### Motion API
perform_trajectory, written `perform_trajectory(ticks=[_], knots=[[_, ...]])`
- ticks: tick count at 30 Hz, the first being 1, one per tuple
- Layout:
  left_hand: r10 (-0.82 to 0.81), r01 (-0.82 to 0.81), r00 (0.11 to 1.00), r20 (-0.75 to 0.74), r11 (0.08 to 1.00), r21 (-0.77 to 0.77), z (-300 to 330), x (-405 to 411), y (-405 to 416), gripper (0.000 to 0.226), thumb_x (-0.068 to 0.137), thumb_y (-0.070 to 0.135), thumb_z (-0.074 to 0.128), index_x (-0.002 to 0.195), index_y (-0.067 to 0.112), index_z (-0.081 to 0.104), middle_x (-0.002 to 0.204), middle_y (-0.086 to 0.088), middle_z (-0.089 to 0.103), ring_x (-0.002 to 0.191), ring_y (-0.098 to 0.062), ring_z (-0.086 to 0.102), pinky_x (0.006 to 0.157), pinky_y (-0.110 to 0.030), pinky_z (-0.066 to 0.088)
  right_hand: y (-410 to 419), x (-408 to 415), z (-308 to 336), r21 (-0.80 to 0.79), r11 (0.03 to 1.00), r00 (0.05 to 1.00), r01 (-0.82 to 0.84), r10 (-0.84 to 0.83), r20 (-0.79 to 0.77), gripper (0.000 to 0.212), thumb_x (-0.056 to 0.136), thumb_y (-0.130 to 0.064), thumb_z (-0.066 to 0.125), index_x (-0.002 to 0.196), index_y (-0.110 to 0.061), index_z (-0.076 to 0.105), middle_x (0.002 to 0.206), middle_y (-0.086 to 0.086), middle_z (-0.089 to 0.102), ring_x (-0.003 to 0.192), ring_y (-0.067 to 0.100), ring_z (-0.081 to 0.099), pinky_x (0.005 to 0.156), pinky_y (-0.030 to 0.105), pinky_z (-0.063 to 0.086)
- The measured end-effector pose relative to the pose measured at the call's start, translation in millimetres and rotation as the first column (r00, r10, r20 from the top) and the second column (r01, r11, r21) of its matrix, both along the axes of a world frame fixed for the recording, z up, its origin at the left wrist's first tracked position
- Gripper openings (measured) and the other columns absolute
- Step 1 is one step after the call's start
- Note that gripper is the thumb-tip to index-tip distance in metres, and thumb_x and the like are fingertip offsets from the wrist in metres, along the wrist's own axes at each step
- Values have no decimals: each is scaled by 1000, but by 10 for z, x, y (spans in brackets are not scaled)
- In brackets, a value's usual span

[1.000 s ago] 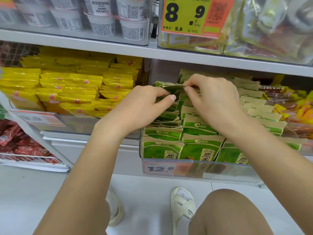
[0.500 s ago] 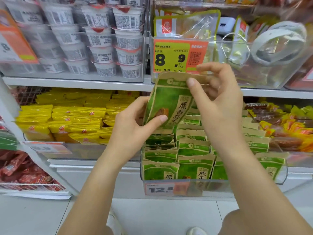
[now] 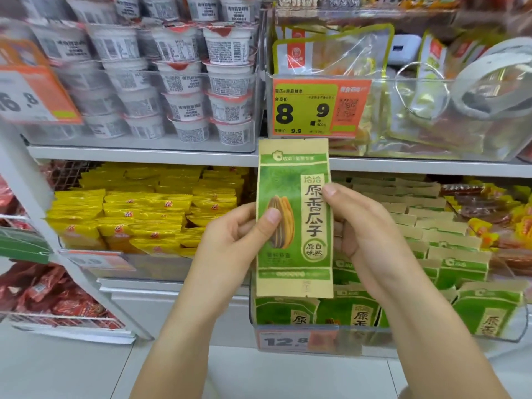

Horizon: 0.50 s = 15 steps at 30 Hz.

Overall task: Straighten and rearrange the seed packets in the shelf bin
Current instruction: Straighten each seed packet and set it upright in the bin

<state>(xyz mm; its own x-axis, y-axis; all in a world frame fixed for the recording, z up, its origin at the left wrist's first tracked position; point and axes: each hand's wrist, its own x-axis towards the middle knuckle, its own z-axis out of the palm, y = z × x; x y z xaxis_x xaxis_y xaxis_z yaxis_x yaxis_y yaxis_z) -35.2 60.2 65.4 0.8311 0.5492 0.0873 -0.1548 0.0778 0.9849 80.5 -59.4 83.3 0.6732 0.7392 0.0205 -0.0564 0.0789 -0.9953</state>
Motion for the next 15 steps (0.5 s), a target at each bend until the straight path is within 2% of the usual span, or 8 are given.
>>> perform_trajectory(ticks=[3, 5, 6, 8, 10, 11, 13, 15], knots=[[49, -49, 999, -2, 999, 12, -16, -23, 37, 33, 82, 38, 55, 106, 20, 70, 93, 1, 77, 80, -12, 73, 63, -24, 57, 31, -45, -35, 13, 1000, 999, -12, 12, -41, 37, 86, -39, 51, 110, -19, 69, 93, 3, 75, 74, 12, 68, 63, 27, 53], [195, -195, 981, 4, 977, 92, -67, -23, 37, 34, 81, 41, 59, 112, 27, 62, 101, 6, 74, 82, -8, 72, 63, -25, 56, 59, -70, -62, 26, 1000, 999, 11, -10, -43, 32, 88, -36, 52, 110, -19, 69, 94, 3, 75, 77, 14, 69, 66, 31, 55], [299, -296, 954, 15, 937, 183, -97, -29, 42, 33, 80, 42, 62, 110, 30, 57, 105, 8, 71, 82, -6, 71, 64, -26, 55, 79, -85, -69, 34, 999, 999, 21, -20, -39, 29, 90, -33, 52, 109, -19, 69, 95, 4, 75, 79, 15, 70, 67, 32, 56], [462, -441, 885, 62, 786, 432, -134, -56, 46, 23, 85, 41, 66, 101, 32, 51, 105, 11, 63, 84, -2, 68, 65, -27, 53, 117, -124, -73, 57, 998, 999, 33, -31, -37, 24, 92, -27, 53, 109, -19, 68, 96, 3, 75, 81, 16, 71, 65, 28, 58], [517, -457, 851, 93, 641, 617, -131, -82, 54, 14, 92, 29, 66, 96, 32, 52, 103, 11, 61, 87, 1, 66, 69, -24, 51, 143, -167, -60, 82, 996, 999, 30, -28, -25, 22, 92, -25, 54, 108, -21, 67, 94, -1, 76, 82, 13, 72, 63, 24, 58], [515, -444, 852, 97, 610, 657, -122, -90, 62, 11, 93, 25, 64, 95, 31, 55, 103, 11, 62, 89, 1, 65, 71, -20, 50, 157, -189, -52, 94, 995, 1000, 23, -21, -16, 22, 90, -25, 55, 109, -22, 67, 92, -3, 76, 82, 12, 72, 63, 24, 58], [488, -414, 870, 74, 639, 648, -86, -116, 64, 7, 93, 29, 65, 97, 34, 60, 106, 14, 61, 95, 0, 64, 73, -17, 49, 185, -230, -40, 124, 992, 1000, 7, -5, -15, 25, 88, -24, 57, 111, -21, 65, 90, -5, 76, 80, 10, 72, 63, 24, 57], [446, -355, 895, -5, 720, 596, -31, -143, 45, 24, 81, 54, 66, 101, 41, 59, 110, 19, 61, 104, -1, 61, 76, -28, 54, 209, -252, -42, 153, 988, 1000, 7, -3, -26, 26, 85, -22, 59, 110, -19, 65, 89, -3, 76, 79, 9, 72, 62, 23, 57]])
